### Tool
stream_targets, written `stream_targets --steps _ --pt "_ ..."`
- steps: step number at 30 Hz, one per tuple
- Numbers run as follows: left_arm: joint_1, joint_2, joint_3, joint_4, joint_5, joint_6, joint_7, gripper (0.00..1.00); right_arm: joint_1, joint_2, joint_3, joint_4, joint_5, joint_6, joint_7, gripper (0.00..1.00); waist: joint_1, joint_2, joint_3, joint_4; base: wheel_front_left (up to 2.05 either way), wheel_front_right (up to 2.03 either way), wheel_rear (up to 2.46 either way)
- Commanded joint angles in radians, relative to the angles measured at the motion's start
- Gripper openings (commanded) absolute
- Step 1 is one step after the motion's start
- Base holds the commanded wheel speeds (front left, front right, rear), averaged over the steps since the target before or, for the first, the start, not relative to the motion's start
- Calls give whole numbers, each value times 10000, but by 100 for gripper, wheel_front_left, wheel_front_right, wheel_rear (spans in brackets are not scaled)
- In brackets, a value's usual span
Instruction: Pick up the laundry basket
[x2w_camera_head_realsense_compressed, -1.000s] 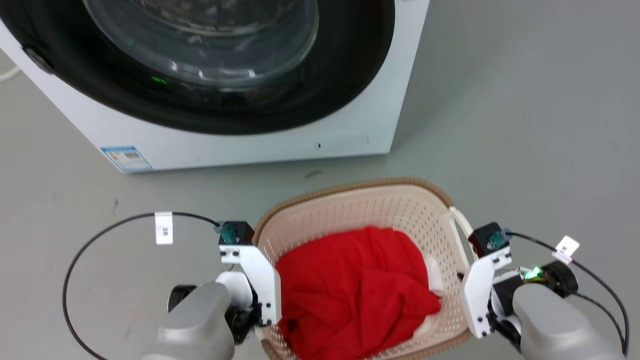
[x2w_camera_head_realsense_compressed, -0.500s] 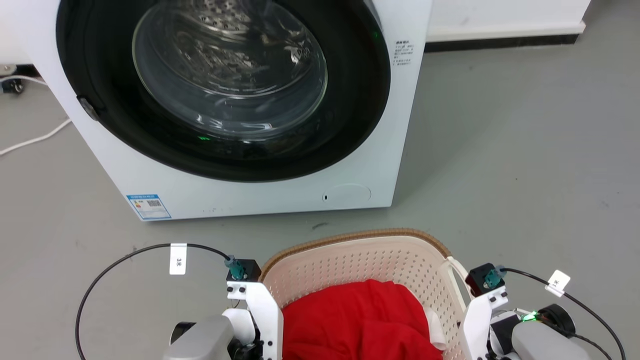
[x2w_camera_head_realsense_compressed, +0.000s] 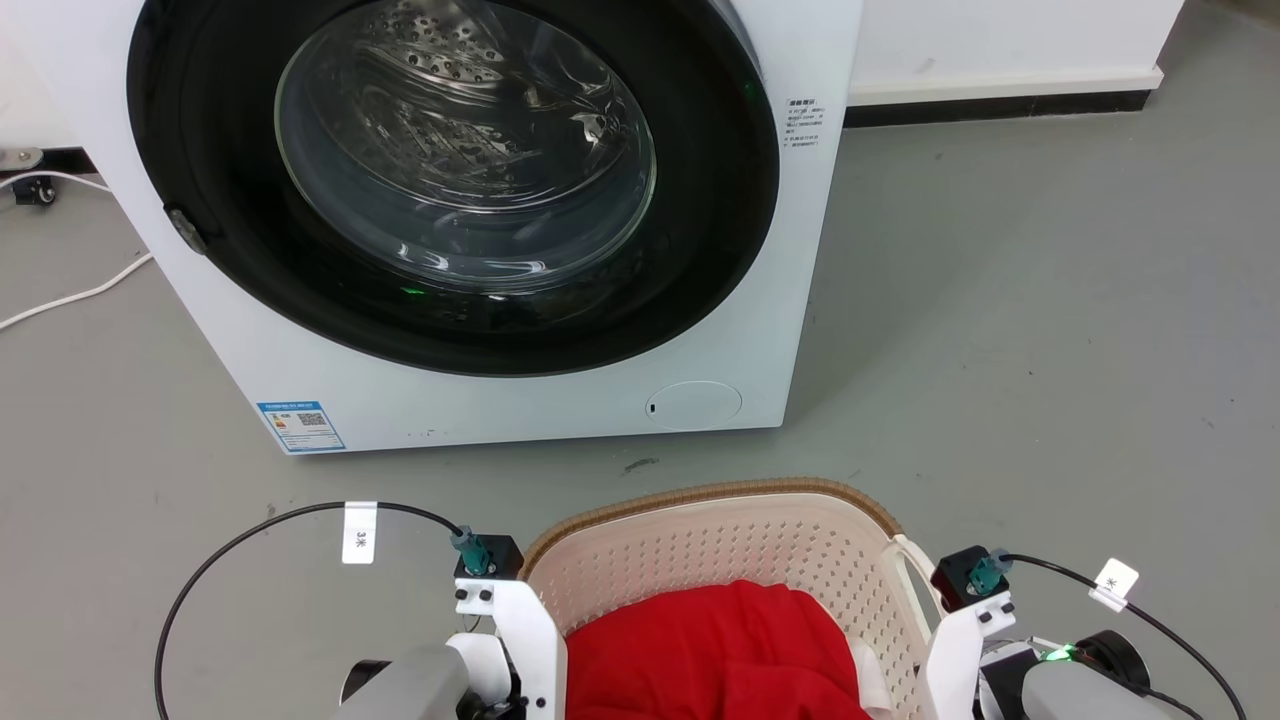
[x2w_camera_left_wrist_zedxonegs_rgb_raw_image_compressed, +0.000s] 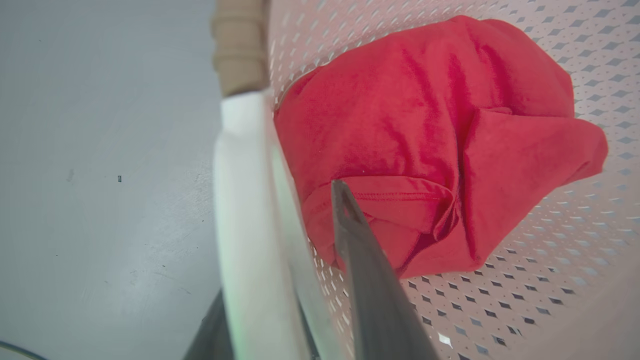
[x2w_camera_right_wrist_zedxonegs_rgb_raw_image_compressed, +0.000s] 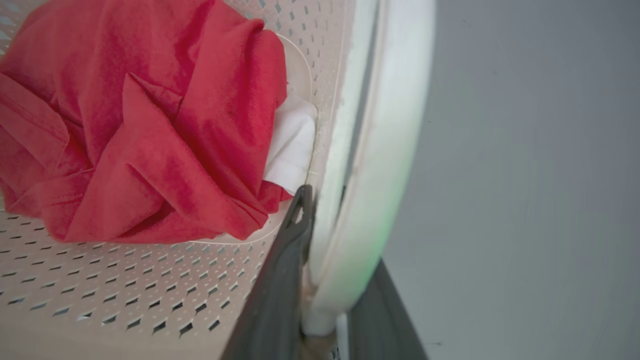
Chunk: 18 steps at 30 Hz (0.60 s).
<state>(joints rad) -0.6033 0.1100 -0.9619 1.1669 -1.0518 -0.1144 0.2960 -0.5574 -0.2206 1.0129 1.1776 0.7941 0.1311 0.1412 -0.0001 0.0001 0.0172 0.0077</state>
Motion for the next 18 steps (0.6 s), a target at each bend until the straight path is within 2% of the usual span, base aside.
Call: stream_targets --steps 1,18 --pt "-44 -128 -24 -152 -92 -277 -69 0 94 -153 164 89 9 -7 -16 0 1 -1 -4 3 0 0 0" --pt "-317 -35 -311 95 -347 -275 -396 0 -110 -159 1029 230 912 -7 -62 0 1 -1 3 -63 0 0 0"
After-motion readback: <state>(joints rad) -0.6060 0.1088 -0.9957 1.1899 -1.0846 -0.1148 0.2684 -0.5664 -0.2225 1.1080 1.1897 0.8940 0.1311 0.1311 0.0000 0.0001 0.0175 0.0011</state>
